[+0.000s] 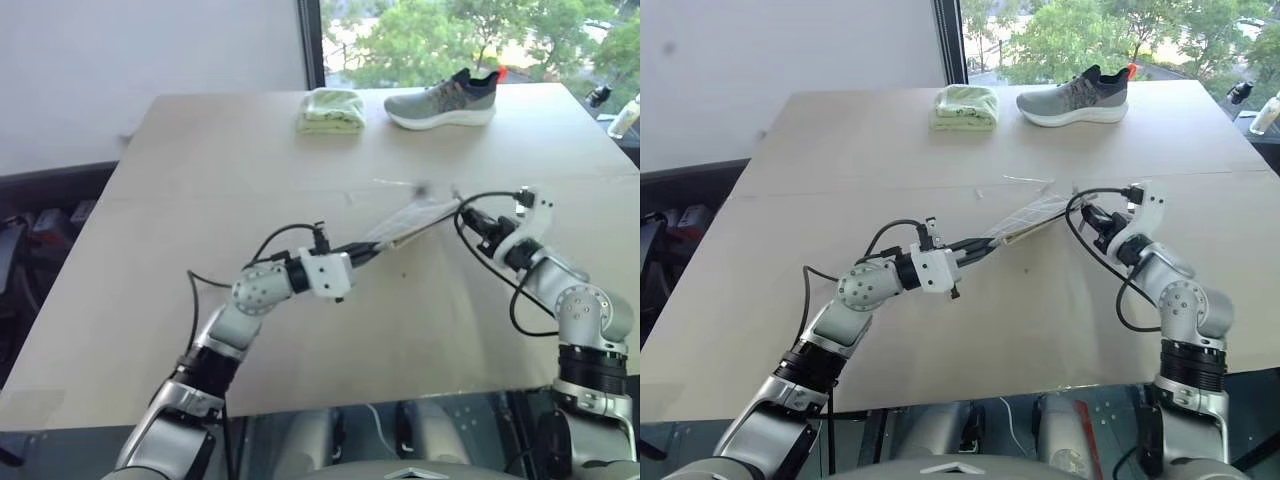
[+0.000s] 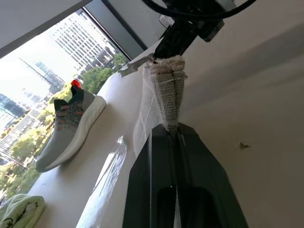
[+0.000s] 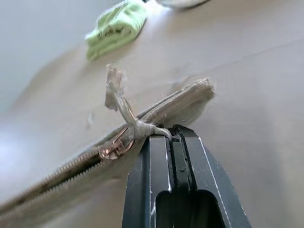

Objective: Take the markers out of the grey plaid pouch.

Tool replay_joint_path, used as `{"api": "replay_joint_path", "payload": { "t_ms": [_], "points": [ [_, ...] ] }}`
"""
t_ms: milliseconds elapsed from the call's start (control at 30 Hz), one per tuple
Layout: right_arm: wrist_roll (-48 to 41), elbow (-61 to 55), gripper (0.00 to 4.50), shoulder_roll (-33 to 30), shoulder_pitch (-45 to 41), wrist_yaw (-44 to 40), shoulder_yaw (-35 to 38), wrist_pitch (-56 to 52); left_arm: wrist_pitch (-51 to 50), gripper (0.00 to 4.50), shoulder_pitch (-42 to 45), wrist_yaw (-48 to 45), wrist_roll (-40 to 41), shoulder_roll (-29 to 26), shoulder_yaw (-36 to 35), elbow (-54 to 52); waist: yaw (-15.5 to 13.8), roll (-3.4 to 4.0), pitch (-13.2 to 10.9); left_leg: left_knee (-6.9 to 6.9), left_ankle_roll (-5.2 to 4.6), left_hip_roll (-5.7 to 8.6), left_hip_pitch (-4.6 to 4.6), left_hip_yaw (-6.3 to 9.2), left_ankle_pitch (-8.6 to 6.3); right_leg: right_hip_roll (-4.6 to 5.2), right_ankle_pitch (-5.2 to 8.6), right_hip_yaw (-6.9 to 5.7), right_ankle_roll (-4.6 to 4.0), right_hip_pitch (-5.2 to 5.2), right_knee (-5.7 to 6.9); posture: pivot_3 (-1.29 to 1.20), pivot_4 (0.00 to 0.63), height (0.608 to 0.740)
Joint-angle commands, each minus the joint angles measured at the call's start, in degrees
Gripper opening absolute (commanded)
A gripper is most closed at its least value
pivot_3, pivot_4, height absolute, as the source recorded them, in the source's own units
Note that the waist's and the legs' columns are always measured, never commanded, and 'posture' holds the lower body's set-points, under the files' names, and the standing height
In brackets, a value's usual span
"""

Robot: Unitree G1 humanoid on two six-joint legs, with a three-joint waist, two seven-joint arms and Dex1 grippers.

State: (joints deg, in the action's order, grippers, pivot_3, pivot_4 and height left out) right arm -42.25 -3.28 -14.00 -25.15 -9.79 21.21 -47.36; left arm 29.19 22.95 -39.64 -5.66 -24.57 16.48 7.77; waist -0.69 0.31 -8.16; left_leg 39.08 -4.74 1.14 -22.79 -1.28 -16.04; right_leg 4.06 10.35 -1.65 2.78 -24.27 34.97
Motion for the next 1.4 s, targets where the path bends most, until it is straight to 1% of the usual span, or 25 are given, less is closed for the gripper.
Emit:
{"api": "replay_joint_path", "payload": {
  "t_ms": [33, 133, 233, 400, 533, 600, 700, 833, 1067, 1100, 1133, 1167, 1300, 1400],
  "points": [
    [-1.49, -0.28, 0.03, 0.78, -2.92, 9.93, 10.11, 4.71, 0.9, 0.0, -0.79, 0.46, 0.31, -1.24, -1.51, -1.85, 0.0, 0.01, 0.0, -0.01, 0.03, 0.0, 0.0, 0.0, 0.02, 0.0, 0.0, 0.0, 0.0, 0.0, 0.0, 0.0, 0.15, 0.74],
    [-3.13, 0.89, 0.03, 2.5, -4.45, 15.95, 13.21, 7.29, 0.9, 0.0, -0.89, 0.51, 0.42, -1.32, -1.56, -1.9, -0.01, 0.01, 0.0, -0.01, 0.04, 0.02, -0.01, -0.03, 0.02, 0.0, 0.0, 0.02, 0.0, 0.0, -0.01, 0.0, 0.15, 0.74],
    [-3.92, 2.26, 0.03, 2.37, -5.16, 20.4, 14.99, 9.7, 0.87, 0.0, -1.0, 0.59, 0.55, -1.49, -1.51, -2.09, -0.09, 0.01, 0.0, -0.01, 0.02, 0.06, -0.01, -0.03, 0.01, 0.02, 0.0, 0.02, 0.0, 0.01, -0.01, 0.0, 0.15, 0.74],
    [-4.57, 3.79, 0.03, 1.52, -5.21, 24.74, 15.45, 13.16, 0.69, 0.0, -1.15, 1.04, 0.81, -1.81, -0.99, -2.37, 0.04, 0.01, -0.01, -0.01, 0.02, 0.06, -0.02, -0.06, 0.02, -0.01, 0.0, 0.04, 0.01, 0.0, -0.02, 0.0, 0.15, 0.74],
    [-6.4, 2.4, 0.03, 0.87, -4.05, 23.21, 12.88, 11.19, 0.53, 0.0, -1.42, 1.14, 0.99, -1.98, -0.75, -2.7, -0.13, 0.03, -0.02, -0.01, -0.07, 0.03, -0.01, -0.05, -0.04, -0.04, 0.0, 0.02, 0.01, 0.0, 0.0, 0.0, 0.15, 0.74],
    [-6.25, 2.79, 0.03, 1.07, -3.94, 24.29, 13.21, 12.18, 0.43, 0.0, -1.58, 1.1, 1.11, -2.12, -0.69, -2.93, -0.41, 0.1, -0.05, -0.01, -0.07, 0.07, -0.04, -0.01, -0.04, -0.01, 0.01, 0.0, 0.01, 0.0, -0.01, 0.0, 0.15, 0.74],
    [-5.89, 3.84, 0.03, 0.69, -4.24, 24.52, 14.07, 12.99, 0.37, 0.0, -1.68, 0.96, 1.23, -2.28, -0.8, -2.98, 0.26, 0.11, -0.04, -0.01, -0.07, 0.09, -0.05, -0.09, -0.04, -0.01, 0.01, 0.08, 0.01, 0.01, -0.08, 0.0, 0.15, 0.74],
    [-6.98, 0.79, 0.03, -0.87, -2.71, 18.96, 9.52, 8.17, 0.41, 0.0, -1.56, 0.6, 1.24, -2.13, -1.03, -2.74, 1.63, 0.14, -0.06, -0.01, -0.1, 0.0, 0.07, -0.18, -0.05, -0.06, 0.0, 0.18, 0.02, 0.01, 0.03, 0.0, 0.15, 0.74],
    [-12.77, -3.83, 0.03, 0.38, -0.24, 17.78, 6.33, -0.28, -0.89, 0.0, -1.29, 0.22, 1.44, -1.36, -0.72, -3.16, 1.38, 0.14, -0.06, -0.03, -0.11, -0.2, 0.12, -0.12, -0.06, -0.16, 0.0, 0.13, 0.0, 0.0, 0.11, 0.0, 0.15, 0.74],
    [-13.03, -4.44, 0.0, 0.33, 0.09, 17.56, 5.7, -1.05, -1.06, 0.51, -1.26, 0.25, 1.33, -1.28, -0.76, -3.2, 1.31, 0.14, -0.06, -0.03, -0.11, -0.18, 0.1, -0.13, -0.05, -0.13, 0.0, 0.14, 0.0, 0.0, 0.09, 0.0, 0.15, 0.74],
    [-13.49, -5.13, 0.0, 0.25, 0.45, 17.14, 5.12, -1.76, -1.03, 0.8, -1.23, 0.64, 1.01, -1.1, -0.91, -3.23, 1.27, 0.14, -0.06, -0.03, -0.11, -0.17, 0.08, -0.13, -0.06, -0.11, 0.0, 0.13, 0.0, 0.0, 0.07, 0.0, 0.15, 0.74],
    [-14.06, -5.58, 0.0, 0.19, 0.66, 16.76, 4.73, -2.44, -0.9, 1.18, -1.08, 1.19, 0.57, -0.88, -1.1, -3.09, 1.22, 0.14, -0.06, -0.03, -0.11, -0.15, 0.05, -0.13, -0.06, -0.09, 0.0, 0.12, 0.0, 0.0, 0.03, 0.0, 0.15, 0.74],
    [-18.44, -8.0, 0.0, -1.23, 1.64, 13.17, 3.21, -7.11, 1.47, 3.04, 2.08, 7.38, -3.75, -0.15, -3.29, 2.62, 1.12, 0.14, -0.06, -0.03, -0.12, -0.04, -0.01, -0.14, -0.06, -0.02, 0.0, 0.12, 0.01, 0.0, -0.05, 0.0, 0.15, 0.74],
    [-21.62, -9.15, 0.0, -2.86, 1.97, 10.15, 2.74, -9.68, 3.68, 3.04, 4.88, 8.86, -4.4, -0.31, -3.67, 8.68, 1.03, 0.14, -0.06, -0.03, -0.12, -0.02, 0.01, -0.12, -0.06, -0.03, 0.0, 0.1, 0.01, 0.01, -0.03, 0.0, 0.15, 0.74]
  ]
}}
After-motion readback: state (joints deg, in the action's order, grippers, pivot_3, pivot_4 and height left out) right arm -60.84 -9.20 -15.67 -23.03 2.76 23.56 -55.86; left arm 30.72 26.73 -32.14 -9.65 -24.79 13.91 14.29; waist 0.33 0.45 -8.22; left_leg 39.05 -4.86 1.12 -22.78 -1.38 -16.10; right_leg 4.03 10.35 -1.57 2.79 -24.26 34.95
